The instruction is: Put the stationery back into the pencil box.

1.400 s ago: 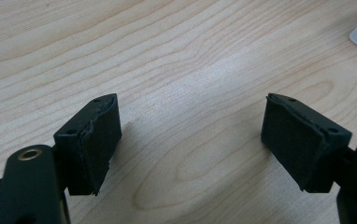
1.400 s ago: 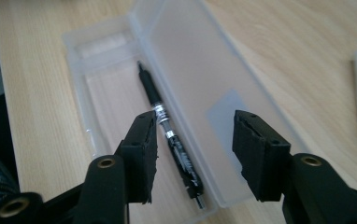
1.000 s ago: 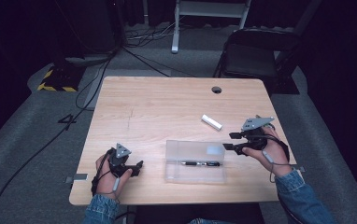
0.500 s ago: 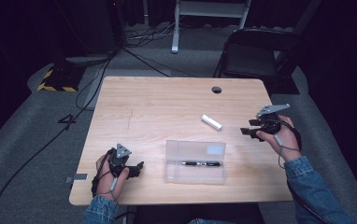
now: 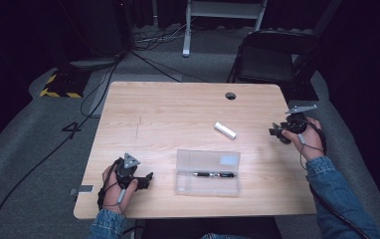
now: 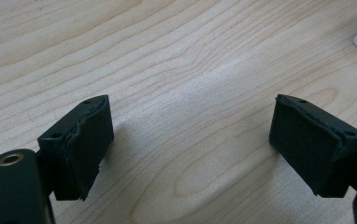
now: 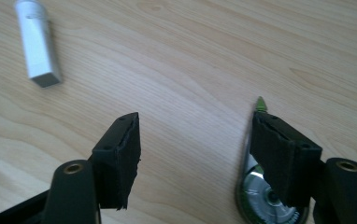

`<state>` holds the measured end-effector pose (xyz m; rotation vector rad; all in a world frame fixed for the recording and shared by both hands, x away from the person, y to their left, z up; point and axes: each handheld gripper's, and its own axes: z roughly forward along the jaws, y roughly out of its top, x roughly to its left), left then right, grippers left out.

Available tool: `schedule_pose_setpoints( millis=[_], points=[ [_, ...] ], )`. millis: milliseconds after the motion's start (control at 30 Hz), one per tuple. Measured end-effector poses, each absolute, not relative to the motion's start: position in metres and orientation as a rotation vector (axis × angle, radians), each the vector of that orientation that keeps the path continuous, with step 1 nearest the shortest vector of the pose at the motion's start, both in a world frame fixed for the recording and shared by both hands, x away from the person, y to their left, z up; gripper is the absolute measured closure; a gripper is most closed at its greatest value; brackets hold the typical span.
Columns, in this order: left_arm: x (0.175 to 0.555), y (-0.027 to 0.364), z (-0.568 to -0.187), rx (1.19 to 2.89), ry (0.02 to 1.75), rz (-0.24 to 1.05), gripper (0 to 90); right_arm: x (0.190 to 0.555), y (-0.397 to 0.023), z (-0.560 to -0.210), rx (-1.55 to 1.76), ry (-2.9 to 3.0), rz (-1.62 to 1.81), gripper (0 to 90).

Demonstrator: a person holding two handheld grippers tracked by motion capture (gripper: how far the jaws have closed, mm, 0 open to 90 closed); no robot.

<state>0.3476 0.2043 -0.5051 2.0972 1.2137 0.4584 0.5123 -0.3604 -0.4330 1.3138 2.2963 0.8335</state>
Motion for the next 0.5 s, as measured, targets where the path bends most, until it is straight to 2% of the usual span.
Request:
schedule_pose_setpoints(
  millis=[500],
  points=[
    [0.348, 0.204, -0.505, 2.099, 1.212, 0.461, 14.2, 0.54, -0.385, -0.456, 1.445, 2.239, 0.711, 31.1]
  ],
)
